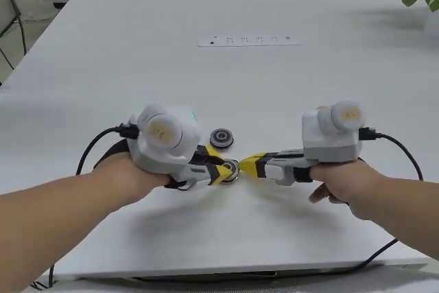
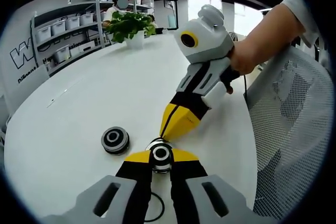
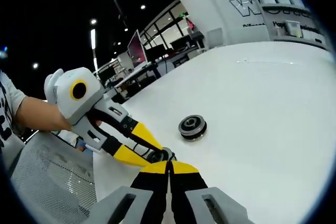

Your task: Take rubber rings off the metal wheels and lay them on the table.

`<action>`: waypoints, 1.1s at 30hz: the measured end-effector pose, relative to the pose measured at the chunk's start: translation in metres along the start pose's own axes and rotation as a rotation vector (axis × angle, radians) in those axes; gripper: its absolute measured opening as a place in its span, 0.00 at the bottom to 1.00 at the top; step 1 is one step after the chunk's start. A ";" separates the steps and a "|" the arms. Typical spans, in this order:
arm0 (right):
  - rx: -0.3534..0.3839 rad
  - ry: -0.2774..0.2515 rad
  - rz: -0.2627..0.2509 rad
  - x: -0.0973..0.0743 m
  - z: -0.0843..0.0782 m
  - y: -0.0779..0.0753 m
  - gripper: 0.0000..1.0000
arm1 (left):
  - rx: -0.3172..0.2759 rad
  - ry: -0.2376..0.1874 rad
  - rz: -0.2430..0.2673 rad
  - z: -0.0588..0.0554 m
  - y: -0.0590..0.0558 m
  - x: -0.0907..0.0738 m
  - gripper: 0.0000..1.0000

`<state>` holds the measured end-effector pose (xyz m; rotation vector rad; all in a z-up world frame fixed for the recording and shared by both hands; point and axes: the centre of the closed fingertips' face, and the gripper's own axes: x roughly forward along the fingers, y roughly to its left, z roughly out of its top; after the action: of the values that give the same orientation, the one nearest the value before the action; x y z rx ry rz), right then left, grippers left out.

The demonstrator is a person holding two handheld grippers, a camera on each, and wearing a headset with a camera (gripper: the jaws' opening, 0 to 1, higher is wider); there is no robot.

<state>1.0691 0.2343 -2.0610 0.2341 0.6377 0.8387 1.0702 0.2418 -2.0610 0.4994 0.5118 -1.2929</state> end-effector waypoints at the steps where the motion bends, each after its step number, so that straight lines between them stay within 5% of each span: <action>1: -0.001 -0.002 0.002 0.000 0.000 0.000 0.00 | 0.000 0.000 0.000 0.000 0.000 0.000 0.07; 14: -0.021 -0.002 0.037 0.005 0.002 0.007 0.00 | 0.002 0.003 0.004 0.000 0.001 0.000 0.07; 16: -0.024 -0.004 0.112 0.007 0.003 0.021 0.00 | 0.003 0.002 0.005 0.000 0.001 0.000 0.07; 18: -0.046 -0.006 0.063 0.006 0.005 0.016 0.00 | 0.001 0.000 0.004 0.000 0.001 0.000 0.07; 33: -0.096 0.002 0.042 0.005 0.002 0.007 0.00 | -0.018 -0.001 0.002 0.001 -0.001 0.000 0.07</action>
<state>1.0686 0.2425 -2.0581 0.1602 0.5946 0.9076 1.0697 0.2417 -2.0603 0.4840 0.5217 -1.2857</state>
